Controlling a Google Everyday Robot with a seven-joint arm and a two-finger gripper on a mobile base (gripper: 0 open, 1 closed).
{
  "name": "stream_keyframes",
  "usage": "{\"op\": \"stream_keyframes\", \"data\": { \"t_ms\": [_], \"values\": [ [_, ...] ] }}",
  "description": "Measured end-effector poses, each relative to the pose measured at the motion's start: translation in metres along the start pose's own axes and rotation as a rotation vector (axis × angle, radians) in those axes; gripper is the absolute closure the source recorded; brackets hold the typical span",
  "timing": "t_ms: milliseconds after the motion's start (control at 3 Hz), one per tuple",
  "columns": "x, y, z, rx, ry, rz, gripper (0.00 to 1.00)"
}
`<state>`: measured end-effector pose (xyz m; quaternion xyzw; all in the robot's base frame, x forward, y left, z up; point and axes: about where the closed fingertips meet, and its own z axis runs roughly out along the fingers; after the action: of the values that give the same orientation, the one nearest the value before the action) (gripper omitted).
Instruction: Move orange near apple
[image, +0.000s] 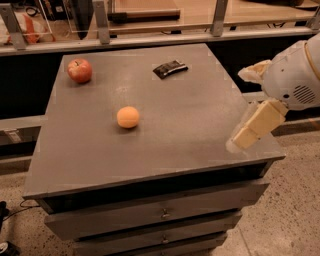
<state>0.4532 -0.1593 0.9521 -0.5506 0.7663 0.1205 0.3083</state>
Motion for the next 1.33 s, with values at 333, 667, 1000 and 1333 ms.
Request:
{"op": "stream_keyframes", "data": {
  "t_ms": [333, 667, 1000, 1333],
  "values": [
    [-0.034, 0.011, 0.029, -0.024, -0.126, -0.041, 0.0],
    [-0.034, 0.011, 0.029, -0.023, -0.126, -0.042, 0.0],
    [-0.037, 0.009, 0.04, 0.012, -0.15, -0.005, 0.0],
    [-0.053, 0.006, 0.069, 0.003, -0.229, 0.002, 0.0]
  ]
}}
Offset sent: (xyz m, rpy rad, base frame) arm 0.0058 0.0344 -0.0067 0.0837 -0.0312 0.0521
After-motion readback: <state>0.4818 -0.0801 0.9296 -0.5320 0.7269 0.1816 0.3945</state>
